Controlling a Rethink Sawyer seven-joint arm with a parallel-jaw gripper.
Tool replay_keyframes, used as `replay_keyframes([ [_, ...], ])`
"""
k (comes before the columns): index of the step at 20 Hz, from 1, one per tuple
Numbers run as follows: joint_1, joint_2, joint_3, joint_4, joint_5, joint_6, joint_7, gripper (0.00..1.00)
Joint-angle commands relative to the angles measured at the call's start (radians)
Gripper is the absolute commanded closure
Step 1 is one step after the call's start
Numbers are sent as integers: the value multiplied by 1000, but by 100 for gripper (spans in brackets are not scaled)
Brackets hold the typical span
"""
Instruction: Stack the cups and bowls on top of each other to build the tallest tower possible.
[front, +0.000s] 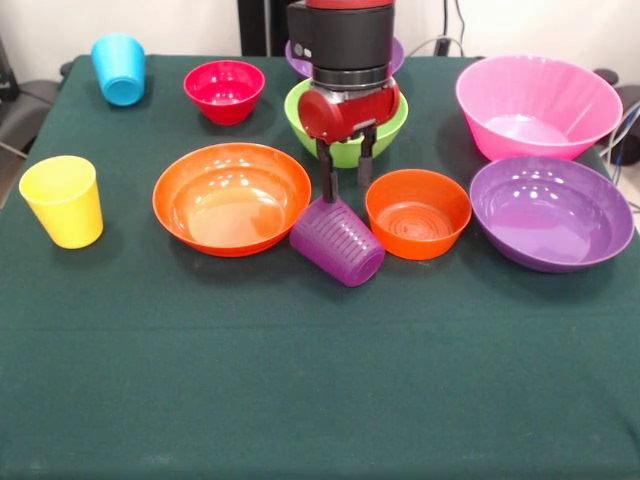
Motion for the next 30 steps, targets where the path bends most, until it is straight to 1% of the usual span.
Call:
replay_keyframes([
  [1,14,50,11,19,-26,-22,31,0],
  [4,2,61,18,18,-8,-5,29,0],
  [8,4,70,13,25,26,10,62,0],
  [10,-3,76,24,32,49,22,61,0],
  [12,-9,78,18,44,67,13,82,0],
  [14,-2,74,-4,51,76,-22,125,0],
  [15,3,78,-16,47,87,-21,142,0],
  [21,39,94,-102,22,165,26,219,0],
  [24,41,102,-125,17,193,31,224,0],
  [27,50,105,-148,26,198,3,230,0],
  [30,74,102,-188,36,198,-49,267,0],
])
